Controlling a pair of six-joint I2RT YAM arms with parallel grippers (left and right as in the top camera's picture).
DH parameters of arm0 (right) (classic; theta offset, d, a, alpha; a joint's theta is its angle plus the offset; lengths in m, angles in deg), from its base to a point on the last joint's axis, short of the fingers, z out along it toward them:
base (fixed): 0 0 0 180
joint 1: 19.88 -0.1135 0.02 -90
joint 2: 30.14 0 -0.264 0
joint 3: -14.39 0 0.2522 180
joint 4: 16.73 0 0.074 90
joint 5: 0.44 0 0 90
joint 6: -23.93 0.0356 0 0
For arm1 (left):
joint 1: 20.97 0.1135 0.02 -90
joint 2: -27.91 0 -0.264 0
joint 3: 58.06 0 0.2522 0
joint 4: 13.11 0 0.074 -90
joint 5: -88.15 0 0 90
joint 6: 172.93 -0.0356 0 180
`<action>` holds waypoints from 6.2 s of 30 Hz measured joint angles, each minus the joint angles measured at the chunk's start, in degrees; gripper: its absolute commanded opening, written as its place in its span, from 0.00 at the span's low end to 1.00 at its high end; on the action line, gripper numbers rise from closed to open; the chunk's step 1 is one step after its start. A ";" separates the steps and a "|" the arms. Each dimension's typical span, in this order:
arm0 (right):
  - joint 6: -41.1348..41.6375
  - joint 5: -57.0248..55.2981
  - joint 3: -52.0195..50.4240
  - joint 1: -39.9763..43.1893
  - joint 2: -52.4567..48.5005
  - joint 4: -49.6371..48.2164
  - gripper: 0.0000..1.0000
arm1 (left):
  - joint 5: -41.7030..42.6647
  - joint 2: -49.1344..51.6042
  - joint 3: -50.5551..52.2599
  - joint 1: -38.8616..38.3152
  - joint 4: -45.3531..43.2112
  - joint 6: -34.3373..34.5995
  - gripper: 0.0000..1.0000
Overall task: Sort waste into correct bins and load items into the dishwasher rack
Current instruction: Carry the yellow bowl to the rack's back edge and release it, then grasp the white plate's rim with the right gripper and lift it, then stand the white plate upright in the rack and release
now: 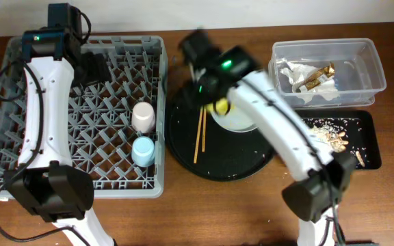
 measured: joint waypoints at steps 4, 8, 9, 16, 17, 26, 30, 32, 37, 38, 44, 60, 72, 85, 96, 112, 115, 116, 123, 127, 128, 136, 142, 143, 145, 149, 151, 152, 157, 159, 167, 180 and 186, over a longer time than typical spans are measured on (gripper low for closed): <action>-7.15 26.73 3.21 8.59 0.72 -19.12 0.04 | -1.81 0.22 -13.75 0.00 4.70 -2.05 0.99; -6.91 50.05 3.23 8.70 -4.15 -37.86 0.04 | -2.10 0.20 -24.96 0.00 9.62 -9.77 0.99; -5.03 54.40 3.10 8.17 -6.19 -43.60 0.04 | -2.23 0.20 -26.29 0.00 10.25 -11.45 0.99; 18.73 65.18 2.91 5.62 -20.79 -75.95 0.04 | -2.56 0.20 -26.71 0.00 12.04 -14.99 0.99; 20.24 65.09 2.91 5.40 -22.40 -78.09 0.04 | -2.56 0.20 -26.71 0.00 11.96 -14.99 0.99; 32.79 49.27 2.91 4.44 -28.83 -81.66 0.04 | -2.56 0.20 -26.71 0.00 12.00 -14.99 0.99; 43.25 47.93 2.97 3.10 -33.48 -93.04 0.04 | -2.58 0.20 -26.71 0.00 12.00 -14.99 0.99; 46.10 48.78 2.97 3.13 -34.25 -93.85 0.04 | -2.75 0.20 -26.71 0.00 12.00 -14.99 0.99; 46.75 51.15 3.56 5.46 -34.10 -88.91 0.13 | -2.75 0.20 -26.71 0.00 12.00 -14.99 0.99; 46.86 51.98 3.56 5.97 -34.10 -88.13 0.25 | -2.75 0.20 -26.71 0.00 12.00 -14.99 0.99; 46.90 55.49 3.56 6.49 -34.16 -85.20 0.66 | -2.75 0.20 -26.71 0.00 11.98 -14.99 0.99; 19.85 41.13 3.54 9.62 -23.63 -44.68 0.77 | -2.80 0.20 -26.71 0.00 11.96 -15.02 0.99; -2.51 -3.23 -4.37 9.90 -8.79 1.11 0.66 | -2.80 0.20 -26.75 0.00 12.00 -15.02 0.99; -14.05 -10.23 -26.82 3.48 -9.86 -19.65 0.22 | -2.84 0.20 -26.75 0.00 11.98 -15.02 0.99; -18.47 -10.45 -26.82 3.43 -11.45 -20.55 0.04 | -2.93 0.20 -26.75 0.00 10.10 -15.02 0.99; -3.61 22.23 13.90 7.17 -5.79 -23.12 0.04 | -14.86 -8.17 -26.95 7.87 9.64 -5.84 0.99; 3.45 32.15 13.62 5.75 -6.88 -41.31 0.04 | -12.48 -8.17 -26.97 11.17 9.90 4.26 0.99; 7.08 35.08 13.46 4.50 -6.97 -45.99 0.04 | -11.87 -8.17 -26.97 11.80 10.05 6.64 0.99; 31.12 45.86 12.20 0.44 -15.04 -70.10 0.04 | -10.38 -8.17 -27.02 11.85 10.08 11.02 1.00; 44.33 43.25 11.74 0.48 -20.20 -73.09 0.04 | -10.36 -8.17 -27.02 11.85 10.08 11.04 0.99; 47.58 41.77 11.67 0.42 -21.70 -76.94 0.04 | -10.38 -8.17 -27.02 11.85 10.08 11.04 0.99; 58.75 12.96 11.61 -6.38 -22.16 -69.83 0.04 | -10.36 -8.17 -27.02 11.85 9.99 11.06 0.99; 58.97 0.26 11.58 -10.43 -23.23 -67.19 0.04 | -10.36 -8.17 -27.02 11.85 10.08 11.06 0.99; 58.93 0.59 11.58 -10.25 -23.76 -69.90 0.04 | -10.36 -8.17 -27.02 11.85 10.03 11.06 0.99; 58.97 1.95 11.58 -9.88 -25.90 -72.72 0.04 | -10.36 -8.17 -27.02 11.85 10.05 11.06 0.99; 58.95 3.32 11.58 -9.86 -28.65 -72.19 0.42 | -10.36 -8.17 -27.02 11.85 10.05 11.06 1.00; 59.14 3.61 11.58 -9.86 -28.65 -72.26 0.66 | -10.36 -8.17 -27.02 11.85 10.05 11.06 0.99; 58.93 3.78 11.58 -9.86 -28.65 -72.11 0.79 | -10.36 -8.17 -27.02 11.85 10.05 11.06 1.00; 56.50 7.32 11.47 -9.84 -28.89 -85.13 0.99 | -10.38 -8.17 -27.02 11.85 10.05 11.21 0.99; 54.38 10.67 11.50 -9.60 -28.85 -89.39 0.98 | -10.36 -8.17 -27.02 11.85 10.05 11.23 1.00; 24.28 14.56 11.58 -2.71 -15.17 -55.47 0.98 | -10.36 -8.17 -27.02 11.85 10.14 11.26 0.99; 9.07 -3.37 -6.93 2.60 -9.81 -9.60 0.52 | -10.34 -8.17 -27.02 11.85 10.03 11.43 0.99; 10.32 -4.24 -22.18 4.79 -10.64 -20.31 0.51 | -10.36 -8.17 -27.02 11.85 10.05 11.45 0.99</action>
